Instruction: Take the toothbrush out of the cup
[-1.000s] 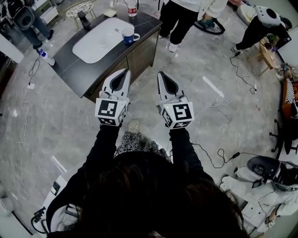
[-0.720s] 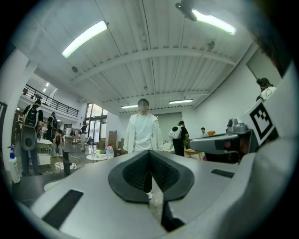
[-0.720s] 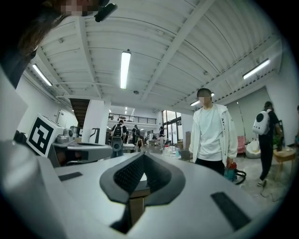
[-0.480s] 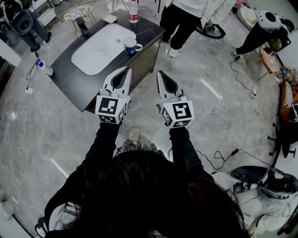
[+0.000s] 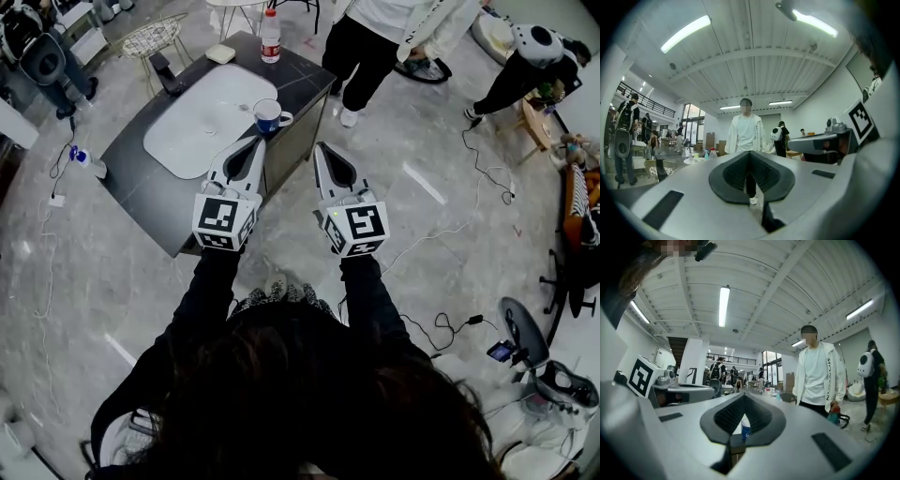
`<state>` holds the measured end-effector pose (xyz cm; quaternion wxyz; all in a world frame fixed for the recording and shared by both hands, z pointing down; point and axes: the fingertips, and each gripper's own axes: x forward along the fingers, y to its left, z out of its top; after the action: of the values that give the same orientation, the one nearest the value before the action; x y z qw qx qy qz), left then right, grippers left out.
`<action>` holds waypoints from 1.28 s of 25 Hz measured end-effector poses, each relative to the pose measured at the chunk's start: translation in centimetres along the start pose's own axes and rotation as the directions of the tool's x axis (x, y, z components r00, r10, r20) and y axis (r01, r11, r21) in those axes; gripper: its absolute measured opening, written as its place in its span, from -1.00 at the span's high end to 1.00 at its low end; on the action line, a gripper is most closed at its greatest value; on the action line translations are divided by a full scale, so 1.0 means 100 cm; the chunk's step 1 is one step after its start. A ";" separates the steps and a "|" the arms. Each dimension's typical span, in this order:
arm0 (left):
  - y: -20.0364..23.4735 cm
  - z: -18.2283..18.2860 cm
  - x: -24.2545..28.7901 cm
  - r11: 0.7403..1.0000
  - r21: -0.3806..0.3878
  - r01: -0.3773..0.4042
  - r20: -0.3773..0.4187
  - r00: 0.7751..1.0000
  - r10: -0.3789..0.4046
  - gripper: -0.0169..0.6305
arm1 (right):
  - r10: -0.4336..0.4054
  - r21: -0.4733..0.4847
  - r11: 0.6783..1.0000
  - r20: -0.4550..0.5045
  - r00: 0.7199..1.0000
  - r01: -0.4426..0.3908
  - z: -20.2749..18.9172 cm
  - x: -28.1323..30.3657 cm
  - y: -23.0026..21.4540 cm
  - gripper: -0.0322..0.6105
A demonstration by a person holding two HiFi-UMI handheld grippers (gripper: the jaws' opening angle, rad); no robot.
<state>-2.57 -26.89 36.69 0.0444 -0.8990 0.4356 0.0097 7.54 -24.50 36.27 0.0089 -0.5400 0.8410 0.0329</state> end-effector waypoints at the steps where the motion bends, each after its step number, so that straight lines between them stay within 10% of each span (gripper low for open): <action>1: 0.005 -0.002 0.003 1.000 -0.001 0.000 -0.003 1.000 0.000 0.92 | 0.000 -0.002 1.000 0.000 1.000 0.000 0.000 0.006 0.000 0.89; 32: 0.072 -0.119 0.077 0.990 -0.117 -0.076 -0.210 0.976 0.050 0.91 | 0.033 -0.005 0.999 -0.044 0.998 -0.033 -0.027 0.103 -0.048 0.89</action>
<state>-3.74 -38.41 47.59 -0.0576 -0.8820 0.4645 -0.0551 7.72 -35.98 38.22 -0.0117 -0.5266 0.8497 0.0234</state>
